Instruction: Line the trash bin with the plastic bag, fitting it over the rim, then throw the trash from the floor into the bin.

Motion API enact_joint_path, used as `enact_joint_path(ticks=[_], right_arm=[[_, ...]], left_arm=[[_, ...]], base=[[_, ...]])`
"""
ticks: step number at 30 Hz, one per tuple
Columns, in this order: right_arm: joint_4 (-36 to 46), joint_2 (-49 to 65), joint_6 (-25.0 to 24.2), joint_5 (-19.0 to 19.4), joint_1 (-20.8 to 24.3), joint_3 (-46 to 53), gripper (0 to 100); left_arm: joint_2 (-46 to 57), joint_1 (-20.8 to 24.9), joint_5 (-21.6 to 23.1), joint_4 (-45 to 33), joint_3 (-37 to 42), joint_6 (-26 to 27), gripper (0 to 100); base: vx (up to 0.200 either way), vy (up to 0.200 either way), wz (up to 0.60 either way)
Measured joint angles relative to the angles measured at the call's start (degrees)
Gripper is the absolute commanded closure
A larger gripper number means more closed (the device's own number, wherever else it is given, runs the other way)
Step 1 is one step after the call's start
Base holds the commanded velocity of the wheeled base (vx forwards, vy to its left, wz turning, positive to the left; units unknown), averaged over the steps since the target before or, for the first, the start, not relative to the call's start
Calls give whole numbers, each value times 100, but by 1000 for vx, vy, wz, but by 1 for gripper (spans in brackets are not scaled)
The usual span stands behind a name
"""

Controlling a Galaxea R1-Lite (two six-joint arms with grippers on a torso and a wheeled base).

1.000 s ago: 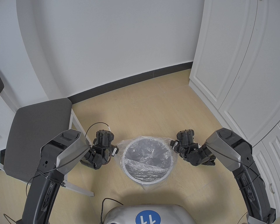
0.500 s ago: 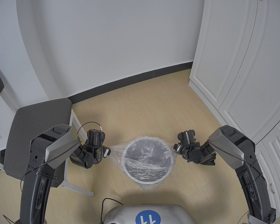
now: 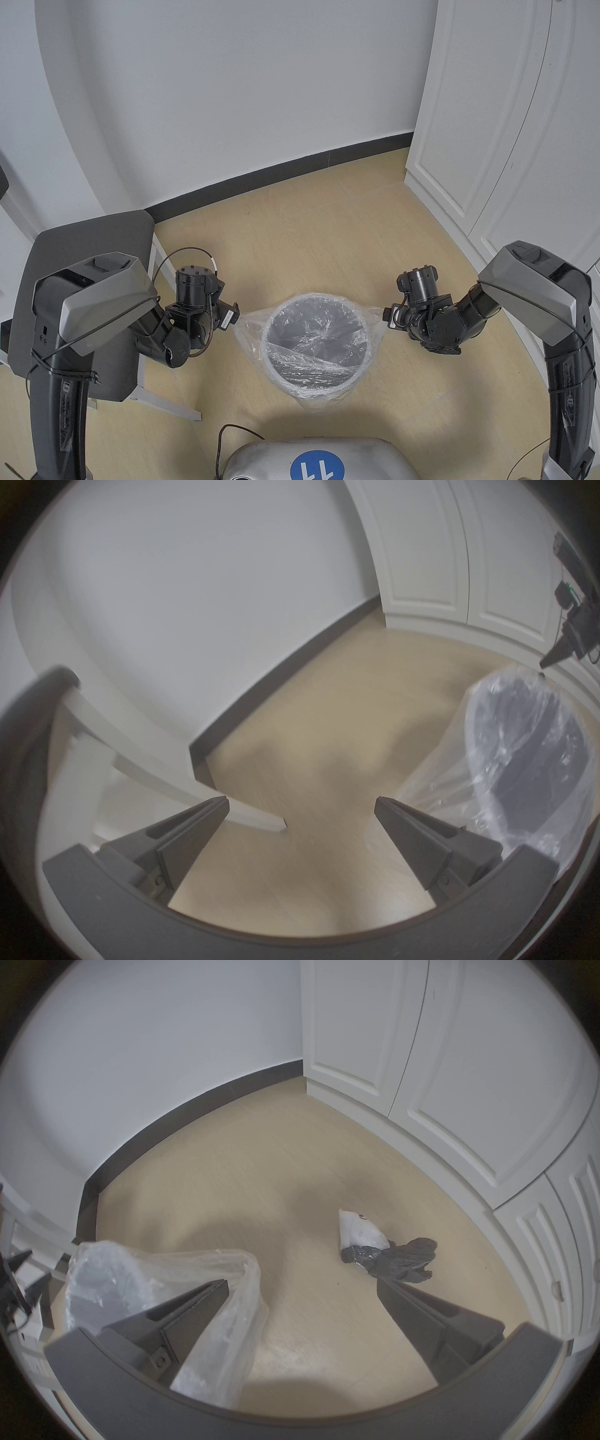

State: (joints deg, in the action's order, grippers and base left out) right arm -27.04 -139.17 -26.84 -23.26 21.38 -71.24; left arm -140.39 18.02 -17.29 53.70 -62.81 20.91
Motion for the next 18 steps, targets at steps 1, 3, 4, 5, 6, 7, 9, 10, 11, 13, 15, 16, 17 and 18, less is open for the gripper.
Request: enact_joint_path(ticks=[1, 3, 4, 5, 6, 7, 9, 10, 11, 13, 15, 16, 17, 18], right_arm=[[-27, 77, 66, 5, 17, 101, 0], [-176, 215, 191, 9, 59, 276, 0], [-266, 271, 241, 11, 74, 357, 0], [-380, 339, 288, 11, 80, 455, 0], [-444, 364, 306, 11, 83, 496, 0], [-503, 391, 330, 11, 89, 534, 0], [-644, 455, 396, 13, 118, 634, 0], [-697, 480, 418, 16, 127, 678, 0], [-753, 510, 438, 13, 130, 722, 0], [-895, 590, 488, 9, 155, 846, 0], [-1013, 662, 519, 9, 199, 950, 0], [-1079, 708, 532, 13, 223, 1002, 0], [-1145, 758, 545, 9, 236, 1067, 0], [-1202, 800, 552, 6, 249, 1122, 0]], left_arm=[[76, 17, 0, 202, 121, 71, 0], [235, 41, -11, 616, 377, 227, 0], [318, 66, -20, 851, 512, 318, 0], [434, 108, -28, 1220, 705, 457, 0], [494, 129, -33, 1415, 798, 525, 0], [552, 144, -39, 1593, 898, 597, 0], [707, 194, -91, 2015, 1162, 778, 0], [773, 229, -132, 2249, 1278, 864, 0], [839, 276, -176, 2499, 1399, 950, 0], [1045, 383, -288, 3014, 1758, 1128, 0], [1258, 467, -356, 3241, 2144, 1237, 0], [1407, 533, -390, 3301, 2378, 1295, 0], [1571, 605, -414, 3334, 2615, 1343, 0], [1718, 664, -435, 3345, 2816, 1380, 0]], base=[[0, 0, 0], [0, 0, 0], [0, 0, 0], [0, 0, 0], [0, 0, 0], [0, 0, 0], [0, 0, 0], [0, 0, 0], [0, 0, 0], [0, 0, 0], [0, 0, 0], [0, 0, 0], [0, 0, 0], [0, 0, 0]])
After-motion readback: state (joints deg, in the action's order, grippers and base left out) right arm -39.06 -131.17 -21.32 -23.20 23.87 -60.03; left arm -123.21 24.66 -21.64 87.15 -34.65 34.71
